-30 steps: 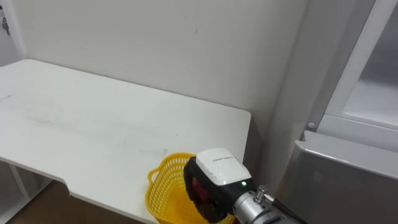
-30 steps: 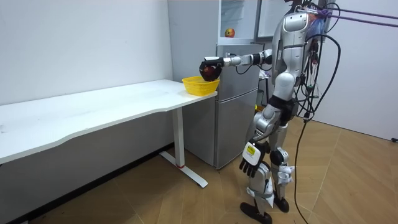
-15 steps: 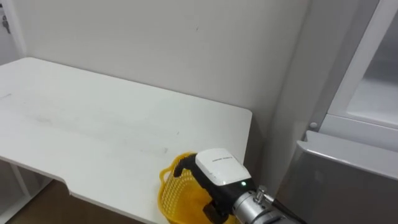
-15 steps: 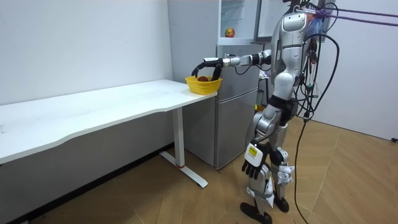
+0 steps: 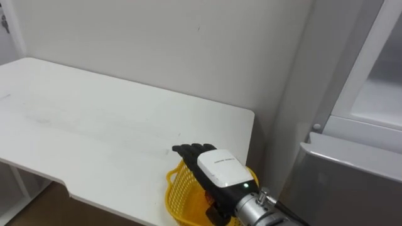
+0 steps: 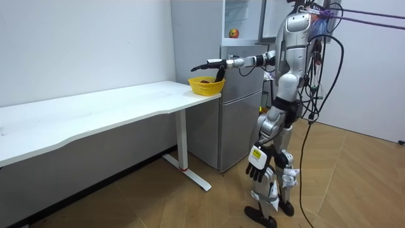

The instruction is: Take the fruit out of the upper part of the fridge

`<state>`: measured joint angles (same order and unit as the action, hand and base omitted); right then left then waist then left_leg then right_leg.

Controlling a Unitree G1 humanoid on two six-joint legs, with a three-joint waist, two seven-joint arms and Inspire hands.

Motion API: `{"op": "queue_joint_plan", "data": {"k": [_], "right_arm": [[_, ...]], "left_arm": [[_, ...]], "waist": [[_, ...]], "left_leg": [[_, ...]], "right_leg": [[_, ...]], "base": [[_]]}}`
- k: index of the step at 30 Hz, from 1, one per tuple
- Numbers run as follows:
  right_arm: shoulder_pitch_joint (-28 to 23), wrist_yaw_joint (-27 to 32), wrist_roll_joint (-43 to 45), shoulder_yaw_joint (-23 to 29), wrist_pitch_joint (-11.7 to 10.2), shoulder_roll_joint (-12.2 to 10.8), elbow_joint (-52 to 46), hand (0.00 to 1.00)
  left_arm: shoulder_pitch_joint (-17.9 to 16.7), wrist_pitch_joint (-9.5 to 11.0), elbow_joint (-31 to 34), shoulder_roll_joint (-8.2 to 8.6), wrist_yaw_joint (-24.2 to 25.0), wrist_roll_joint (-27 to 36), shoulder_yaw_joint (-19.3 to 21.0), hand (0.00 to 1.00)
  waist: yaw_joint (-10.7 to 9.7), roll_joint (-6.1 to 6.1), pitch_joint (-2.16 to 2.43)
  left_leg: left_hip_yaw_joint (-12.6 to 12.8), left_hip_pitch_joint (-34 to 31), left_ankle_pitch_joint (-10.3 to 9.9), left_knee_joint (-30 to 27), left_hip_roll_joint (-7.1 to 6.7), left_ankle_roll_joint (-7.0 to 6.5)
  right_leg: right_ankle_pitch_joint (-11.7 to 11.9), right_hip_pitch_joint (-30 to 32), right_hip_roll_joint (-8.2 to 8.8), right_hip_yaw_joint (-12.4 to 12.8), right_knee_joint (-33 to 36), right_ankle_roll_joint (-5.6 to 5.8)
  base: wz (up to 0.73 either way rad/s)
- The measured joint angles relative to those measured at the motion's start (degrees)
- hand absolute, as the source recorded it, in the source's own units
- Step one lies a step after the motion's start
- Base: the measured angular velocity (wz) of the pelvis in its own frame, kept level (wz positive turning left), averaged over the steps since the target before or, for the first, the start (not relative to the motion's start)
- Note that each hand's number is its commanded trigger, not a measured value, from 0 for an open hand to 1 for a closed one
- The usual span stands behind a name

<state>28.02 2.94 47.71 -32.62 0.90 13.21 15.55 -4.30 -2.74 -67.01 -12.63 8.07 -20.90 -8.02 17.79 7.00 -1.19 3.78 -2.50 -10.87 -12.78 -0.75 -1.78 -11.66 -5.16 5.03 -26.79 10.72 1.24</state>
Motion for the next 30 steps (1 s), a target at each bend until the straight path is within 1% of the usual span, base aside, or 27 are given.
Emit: {"op": "queue_joint_plan", "data": {"k": [1,4,14,16,18,20,22,23,24,25,26,27,29,30], "right_arm": [[0.0,0.0,0.0,0.0,0.0,0.0,0.0,0.0],[0.0,0.0,0.0,0.0,0.0,0.0,0.0,0.0],[0.0,0.0,-0.5,0.1,-0.2,0.0,-1.6,0.0],[0.0,0.9,-1.2,0.2,-0.8,0.0,-2.3,0.0],[0.0,1.4,-1.2,0.3,-1.3,0.0,-2.7,0.0],[0.0,1.6,-1.2,0.8,-2.0,0.0,-3.3,0.0],[0.0,2.1,-1.5,2.4,-2.5,0.0,-5.2,0.0],[0.0,2.3,-2.2,2.9,-2.7,0.0,-5.6,0.0],[0.0,2.3,-3.4,3.9,-2.7,0.0,-7.0,0.0],[0.0,2.3,-4.6,5.0,-2.8,0.0,-8.8,0.0],[0.0,2.4,-5.2,5.4,-2.8,0.0,-9.7,0.0],[0.0,2.7,-6.2,6.2,-2.9,0.0,-11.3,0.0],[0.0,3.4,-8.0,6.9,-2.9,0.0,-13.2,0.0],[0.0,3.9,-9.1,7.0,-2.9,0.0,-14.2,0.0]], "left_arm": [[0.0,0.0,0.0,0.0,0.0,0.0,0.0,0.0],[0.0,0.0,0.0,-0.01,0.0,0.0,0.0,0.0],[0.3,0.0,0.1,0.03,0.0,0.6,0.0,0.0],[0.6,0.0,0.1,0.33,-0.1,0.6,-0.1,0.0],[0.9,0.0,0.1,0.61,-0.2,0.5,-0.1,0.0],[1.0,0.0,0.1,0.65,-0.2,0.3,-0.1,0.0],[1.1,0.0,0.2,0.69,-0.2,0.2,-0.1,0.0],[1.0,0.0,0.2,0.72,-0.2,0.1,0.0,0.0],[0.9,0.0,0.2,0.9,-0.3,0.1,0.0,0.0],[0.8,0.0,0.2,1.03,-0.3,0.1,0.0,0.0],[0.7,0.0,0.2,1.05,-0.3,0.0,0.0,0.0],[0.7,0.0,0.1,1.05,-0.5,0.0,0.0,0.0],[0.7,0.2,0.0,1.07,-1.4,0.1,-0.1,0.0],[0.7,0.3,-0.2,1.06,-1.9,0.4,-0.1,0.0]], "waist": [[0.0,0.06,0.05],[-0.1,-0.18,-0.12],[-0.3,-0.38,-0.19],[-0.5,-0.92,-0.41],[-0.6,-1.42,-0.45],[-0.6,-1.84,-0.28],[-0.7,-2.16,0.01],[-0.8,-2.31,0.09],[-1.2,-2.66,0.33],[-1.4,-2.92,0.46],[-1.5,-2.97,0.51],[-1.7,-3.04,0.65],[-2.4,-3.05,0.65],[-3.1,-3.05,0.65]], "left_leg": [[0.0,0.1,0.0,0.0,0.0,0.0],[0.0,0.2,0.0,0.0,-0.01,0.0],[0.0,0.2,0.0,-0.1,0.02,0.0],[0.1,0.1,-0.1,-0.6,0.04,-0.05],[0.1,0.0,-0.1,-0.7,0.01,-0.08],[0.1,-0.2,-0.1,-0.6,0.02,-0.11],[0.1,-0.2,-0.1,-0.6,0.04,-0.11],[0.1,-0.2,-0.1,-0.6,0.02,-0.1],[0.2,-0.2,0.0,-0.8,0.0,-0.16],[0.4,0.0,0.1,-0.8,-0.02,-0.2],[0.6,0.2,0.1,-0.8,-0.02,-0.19],[0.8,0.4,0.1,-0.7,0.01,-0.18],[0.8,0.9,0.1,-0.5,0.01,-0.18],[0.9,1.3,0.1,-0.2,0.0,-0.18]], "right_leg": [[0.0,-0.1,0.0,0.0,0.0,0.0],[0.0,-0.4,0.03,0.0,0.0,0.0],[0.0,-0.5,0.11,0.1,-0.1,0.0],[0.0,-0.6,0.13,0.1,-0.1,0.0],[0.0,-0.6,0.12,0.0,-0.1,0.0],[0.0,-0.5,0.11,0.0,0.0,0.01],[0.0,-0.4,0.37,0.1,-0.1,0.01],[0.0,-0.4,0.43,0.1,0.0,0.01],[0.0,-0.4,0.47,0.1,0.0,0.01],[0.0,-0.4,0.51,0.3,0.0,0.01],[0.0,-0.4,0.51,0.5,0.0,0.01],[0.0,-0.5,0.47,1.0,0.0,0.01],[0.0,-0.8,0.41,1.6,-0.1,0.01],[0.0,-1.3,0.36,1.5,-0.1,0.02]], "base": [[0.0],[0.02],[0.0],[0.03],[0.0],[0.0],[0.0],[0.0],[0.0],[0.0],[-0.09],[-0.09],[-0.07],[-0.03]]}}
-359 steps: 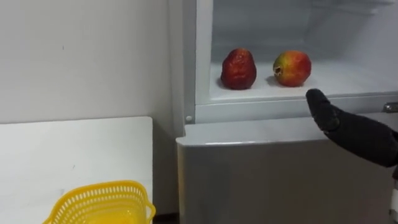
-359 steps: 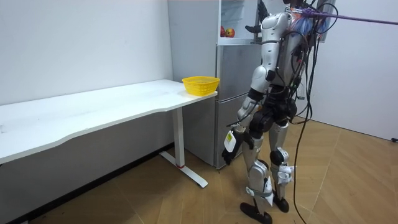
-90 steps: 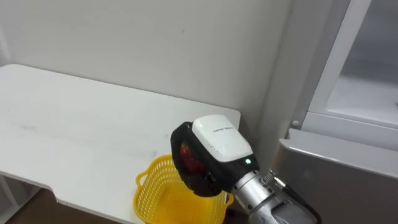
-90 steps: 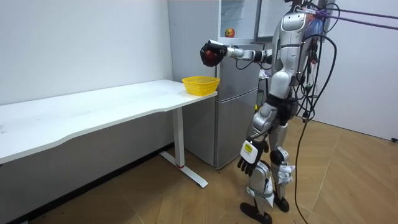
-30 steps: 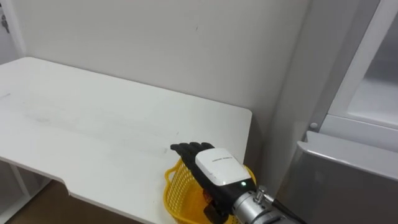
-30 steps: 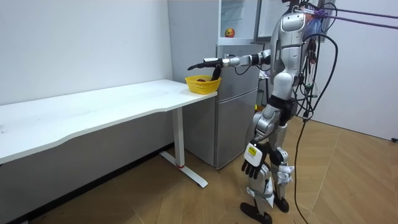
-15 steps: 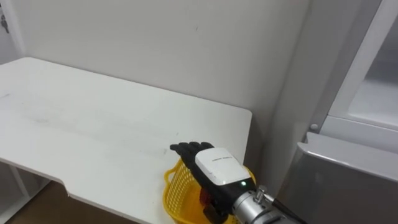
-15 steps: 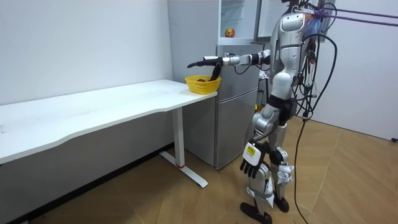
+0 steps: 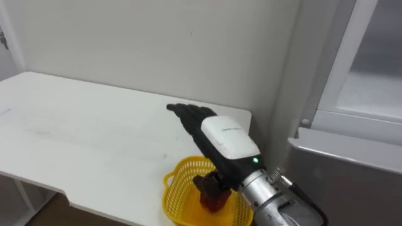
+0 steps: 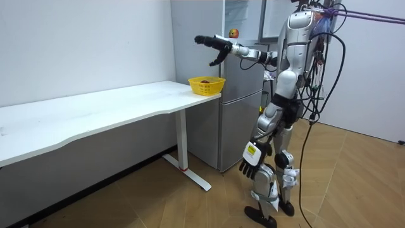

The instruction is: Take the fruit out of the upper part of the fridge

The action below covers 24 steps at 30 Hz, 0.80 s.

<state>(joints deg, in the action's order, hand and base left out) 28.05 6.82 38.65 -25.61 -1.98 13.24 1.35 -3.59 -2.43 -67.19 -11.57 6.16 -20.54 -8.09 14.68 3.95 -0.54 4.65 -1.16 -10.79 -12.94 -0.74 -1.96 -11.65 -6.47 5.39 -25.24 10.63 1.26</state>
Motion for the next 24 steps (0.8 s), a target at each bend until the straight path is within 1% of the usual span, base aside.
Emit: {"op": "queue_joint_plan", "data": {"k": [2,3,5,6,8,9,10,12,14,15,18,20,21,22,24], "right_arm": [[0.0,0.7,-0.6,0.0,-0.3,0.0,-0.8,0.0],[0.0,0.7,-0.7,0.4,-0.4,0.0,-1.8,0.0],[0.0,1.3,-0.9,1.1,-0.5,0.0,-3.8,0.0],[0.0,1.7,-2.1,1.7,-0.5,0.0,-5.2,0.0],[-0.1,2.3,-4.8,2.5,-0.6,0.0,-7.4,0.0],[-0.1,2.8,-6.2,3.1,-0.7,0.1,-9.0,0.0],[-0.1,3.6,-7.2,3.7,-1.3,0.0,-10.3,0.0],[-0.1,4.3,-7.9,4.7,-2.4,0.0,-12.1,0.0],[-0.1,5.3,-8.8,5.2,-2.9,0.0,-13.4,0.0],[-0.2,5.7,-9.2,5.6,-3.5,0.0,-13.8,0.0],[-1.6,6.8,-9.4,7.4,-4.3,0.0,-15.8,0.0],[-2.0,7.6,-9.6,8.3,-4.5,0.0,-16.3,0.0],[-2.5,8.1,-9.6,9.2,-4.6,-0.1,-16.7,0.0],[-2.7,9.0,-9.6,9.8,-4.6,-0.1,-16.9,0.0],[-2.8,9.7,-9.6,10.8,-4.6,-0.1,-17.4,0.0]], "left_arm": [[0.0,0.0,-1.0,0.01,-0.7,0.0,0.0,0.0],[0.1,0.0,-1.5,0.02,-0.9,0.0,0.1,0.0],[-0.1,-0.1,-1.7,0.18,-0.8,0.0,0.1,0.0],[-0.2,-0.1,-1.5,0.32,-0.7,0.0,0.1,0.0],[-0.4,-0.1,-1.4,0.41,-0.6,0.0,0.1,0.0],[-0.6,-0.1,-1.4,0.45,-0.6,0.0,0.1,0.0],[-0.8,-0.1,-1.5,0.48,-0.6,0.0,0.1,0.0],[-1.2,-0.1,-1.6,0.66,-0.7,0.0,0.0,0.0],[-1.4,-0.1,-1.8,0.92,-0.8,0.1,0.0,0.0],[-1.4,-0.1,-2.0,1.06,-0.8,0.1,0.0,0.0],[-1.2,0.0,-1.9,1.51,-0.7,0.0,0.1,0.0],[-1.3,0.0,-1.9,1.71,-0.6,0.0,0.1,0.0],[-1.3,0.0,-1.9,1.74,-0.6,-0.1,0.1,0.0],[-1.4,-0.1,-1.9,1.73,-0.6,-0.2,0.1,0.0],[-1.7,-0.1,-1.9,1.72,-0.6,-0.2,0.2,0.0]], "waist": [[-0.5,-0.14,-0.05],[-0.7,-0.03,0.02],[-1.0,-0.06,0.0],[-1.7,-0.11,0.0],[-2.1,-0.18,0.02],[-2.3,-0.31,0.09],[-2.7,-0.48,0.1],[-3.6,-0.88,0.2],[-4.1,-1.37,0.07],[-4.8,-1.64,0.08],[-5.1,-2.13,0.09],[-5.4,-2.3,0.24],[-5.7,-2.27,0.44],[-5.9,-2.36,0.52],[-6.6,-2.44,0.55]], "left_leg": [[0.4,0.9,0.0,0.7,0.01,-0.01],[0.8,1.3,0.0,0.9,0.08,-0.01],[1.3,1.8,0.0,1.2,0.13,-0.01],[1.3,1.7,0.0,1.2,0.12,-0.02],[1.4,1.9,0.0,1.1,0.13,-0.04],[1.6,2.0,0.0,1.1,0.13,-0.04],[1.6,2.4,0.0,1.1,0.11,-0.05],[1.6,2.5,0.0,1.1,0.07,-0.05],[1.6,2.8,0.0,1.2,0.07,-0.06],[1.7,2.9,0.0,1.2,0.08,-0.06],[1.8,2.9,0.0,1.2,0.14,-0.05],[2.2,2.9,0.0,1.2,0.2,-0.05],[2.2,2.9,0.0,1.2,0.2,-0.05],[2.4,2.9,0.0,1.2,0.19,-0.06],[2.6,2.9,0.0,1.2,0.2,-0.07]], "right_leg": [[0.0,-0.7,-0.25,0.2,0.0,0.06],[0.0,-0.8,-0.28,0.6,0.0,0.06],[0.0,-0.9,-0.31,1.4,0.0,0.06],[0.1,-0.9,-0.33,1.5,0.0,0.13],[0.1,-0.9,-0.36,2.1,0.0,0.19],[0.1,-0.8,-0.39,2.7,0.0,0.2],[0.1,-0.8,-0.41,3.3,0.0,0.21],[0.1,-0.9,-0.41,3.4,0.0,0.23],[0.1,-1.2,-0.44,3.6,0.0,0.24],[0.1,-1.4,-0.47,3.9,0.0,0.24],[0.1,-1.3,-0.53,4.6,0.0,0.24],[0.1,-1.2,-0.54,4.8,0.0,0.24],[0.1,-1.2,-0.52,4.8,0.0,0.24],[0.1,-1.1,-0.52,5.0,0.1,0.24],[0.2,-1.0,-0.51,5.1,0.1,0.24]], "base": [[-0.08],[-0.19],[-0.16],[-0.03],[-0.04],[-0.1],[-0.07],[-0.02],[0.0],[0.0],[-0.04],[-0.08],[-0.05],[-0.04],[-0.04]]}}
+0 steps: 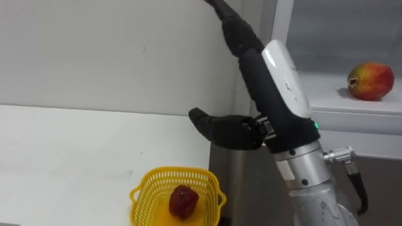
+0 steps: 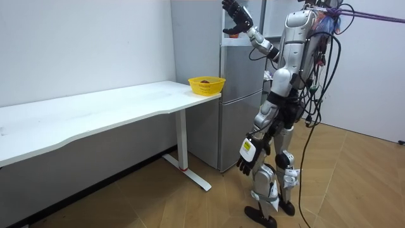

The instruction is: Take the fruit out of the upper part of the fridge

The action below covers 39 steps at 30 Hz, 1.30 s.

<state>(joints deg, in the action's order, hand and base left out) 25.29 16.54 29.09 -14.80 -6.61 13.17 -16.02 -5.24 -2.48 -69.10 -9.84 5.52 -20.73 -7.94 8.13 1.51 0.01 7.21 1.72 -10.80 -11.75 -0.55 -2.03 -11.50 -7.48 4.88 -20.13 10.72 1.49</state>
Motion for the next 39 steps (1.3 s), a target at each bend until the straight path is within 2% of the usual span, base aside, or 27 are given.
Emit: {"op": "queue_joint_plan", "data": {"k": [3,7,15,17,22,26,29,30,31,33,36,39], "right_arm": [[-0.1,1.5,0.0,1.9,-0.1,0.0,-0.6,0.0],[-0.1,1.9,-1.7,5.4,-0.8,0.2,-0.6,0.0],[-1.2,6.7,-6.2,12.5,-1.0,0.6,-0.5,0.0],[-1.7,7.2,-8.0,13.9,-1.4,1.2,-0.1,0.0],[-2.0,9.1,-10.9,18.1,-1.5,4.7,0.1,0.0],[-2.0,10.2,-11.6,18.7,-1.6,5.5,0.2,0.0],[-2.3,10.3,-15.2,18.9,-2.1,5.9,1.7,0.0],[-2.3,10.3,-16.1,18.9,-2.1,6.8,2.9,0.0],[-2.3,10.0,-16.3,19.0,-2.1,8.1,4.6,0.0],[-2.3,9.9,-16.3,19.5,-1.8,9.3,6.7,0.0],[-2.3,9.5,-17.0,21.1,-0.8,9.6,7.8,0.0],[-2.2,8.8,-20.9,21.6,-0.6,10.4,11.0,0.0]], "left_arm": [[-0.2,0.0,0.0,0.01,0.0,0.3,0.0,0.0],[-0.7,0.1,0.1,-0.04,0.0,0.2,0.4,0.0],[-2.1,0.0,0.2,-0.37,-0.1,0.3,1.1,0.0],[-2.1,0.0,0.2,-0.37,-0.1,0.3,1.1,0.0],[-2.4,0.1,0.2,-0.36,-0.1,0.3,2.8,0.0],[-2.5,0.3,0.2,-0.34,-0.3,0.3,2.8,0.0],[-2.7,0.3,0.2,-0.34,-0.4,0.3,3.0,0.0],[-2.8,0.3,0.5,-0.34,-0.3,0.3,3.3,0.0],[-3.1,0.3,0.5,-0.37,-0.3,0.3,3.9,0.0],[-3.4,0.3,0.5,-0.38,-0.2,0.3,5.3,0.0],[-4.0,0.3,0.6,-0.36,0.3,0.3,6.8,0.0],[-4.7,-0.1,1.7,-0.44,0.3,-0.2,8.0,0.0]], "waist": [[-0.5,0.15,0.08],[-2.2,0.61,0.3],[-4.9,1.45,-0.02],[-5.1,1.42,-0.07],[-5.4,1.12,-0.21],[-6.0,1.18,-0.17],[-6.4,1.28,-0.1],[-6.5,1.33,-0.07],[-6.4,1.51,0.03],[-6.3,1.79,0.1],[-6.4,2.16,0.17],[-6.3,3.15,0.32]], "left_leg": [[0.6,0.3,0.0,0.0,0.12,0.0],[0.7,0.5,0.0,0.0,0.12,0.0],[0.8,1.0,0.0,0.1,0.19,0.01],[0.7,1.0,0.0,0.1,0.21,0.01],[0.7,0.8,0.0,0.1,0.24,0.0],[0.7,1.0,0.0,0.1,0.32,0.03],[0.7,1.1,0.0,-0.1,0.31,0.04],[0.8,1.1,0.0,0.0,0.31,0.04],[0.8,1.1,0.0,0.1,0.31,0.03],[0.8,0.9,0.0,0.4,0.33,0.04],[0.8,0.9,0.0,0.4,0.36,0.04],[1.0,0.8,0.0,0.3,0.4,0.05]], "right_leg": [[0.0,0.2,-0.05,0.6,0.0,-0.01],[0.0,-0.1,-0.02,0.1,0.0,0.01],[0.0,-0.7,0.02,-0.5,0.0,0.02],[0.0,-0.6,0.01,-0.5,0.0,0.02],[0.0,-0.5,-0.05,-0.4,0.0,0.01],[0.0,-0.4,-0.16,-0.3,0.0,0.0],[0.0,-0.5,-0.13,-0.4,0.0,0.0],[0.0,-0.5,-0.13,-0.3,0.0,0.0],[0.0,-0.5,-0.12,-0.4,0.0,0.0],[0.0,-0.5,-0.14,-0.4,0.0,0.0],[0.0,-0.3,-0.14,-0.5,0.0,0.0],[0.0,-0.3,-0.18,-0.5,0.0,0.0]], "base": [[-0.08],[0.01],[0.0],[0.0],[0.0],[0.0],[0.0],[0.0],[0.0],[0.0],[0.0],[0.0]]}}
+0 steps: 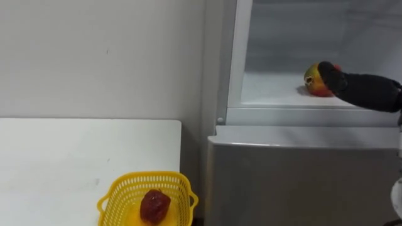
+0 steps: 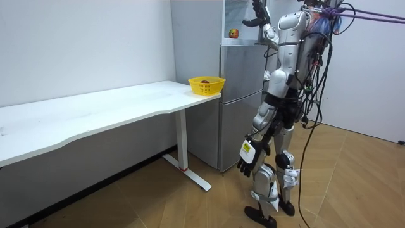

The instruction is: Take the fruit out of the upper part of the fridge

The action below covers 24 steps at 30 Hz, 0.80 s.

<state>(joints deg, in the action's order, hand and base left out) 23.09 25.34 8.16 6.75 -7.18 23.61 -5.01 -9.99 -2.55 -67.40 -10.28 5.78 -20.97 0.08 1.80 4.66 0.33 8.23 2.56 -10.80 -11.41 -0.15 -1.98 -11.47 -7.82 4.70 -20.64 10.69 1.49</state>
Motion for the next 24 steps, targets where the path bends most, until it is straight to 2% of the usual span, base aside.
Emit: {"op": "queue_joint_plan", "data": {"k": [2,6,13,17,24], "right_arm": [[0.0,-1.2,-1.9,0.3,1.6,0.4,1.6,0.0],[0.0,-4.0,-5.6,1.3,3.5,1.1,2.8,0.0],[4.6,-7.4,-10.2,1.3,4.3,5.5,7.5,0.0],[7.1,-8.1,-13.8,1.2,5.2,6.1,11.9,0.0],[9.0,-9.3,-19.8,0.6,6.9,6.4,16.4,0.0]], "left_arm": [[-0.1,0.0,0.5,-0.16,0.2,0.0,1.2,0.0],[-0.1,-0.3,0.6,-1.09,1.1,0.0,2.2,0.0],[-0.6,-0.8,1.8,-2.06,2.5,0.0,3.2,0.0],[-0.9,-1.2,2.4,-2.06,2.2,0.0,3.2,0.0],[-2.1,-2.1,3.2,-2.65,2.1,0.0,3.2,0.0]], "waist": [[0.1,0.7,0.13],[0.0,1.45,-0.01],[0.1,1.71,-0.11],[0.1,2.44,-0.4],[0.3,2.79,-0.25]], "left_leg": [[0.1,0.0,0.0,0.0,0.06,0.01],[-0.1,-0.7,0.0,-0.3,0.05,0.0],[-0.1,-1.0,0.0,-0.3,0.02,0.01],[-0.1,-1.0,0.0,-0.3,0.02,0.01],[-0.5,-1.0,0.0,-0.5,-0.07,0.0]], "right_leg": [[0.0,0.2,-0.04,0.0,0.0,-0.01],[0.1,0.7,-0.03,0.0,0.0,-0.04],[0.1,0.8,-0.03,0.0,0.1,-0.04],[0.1,0.8,-0.03,0.0,0.1,-0.04],[0.1,0.9,-0.01,0.0,0.0,-0.03]], "base": [[0.0],[0.0],[0.0],[0.0],[0.01]]}}
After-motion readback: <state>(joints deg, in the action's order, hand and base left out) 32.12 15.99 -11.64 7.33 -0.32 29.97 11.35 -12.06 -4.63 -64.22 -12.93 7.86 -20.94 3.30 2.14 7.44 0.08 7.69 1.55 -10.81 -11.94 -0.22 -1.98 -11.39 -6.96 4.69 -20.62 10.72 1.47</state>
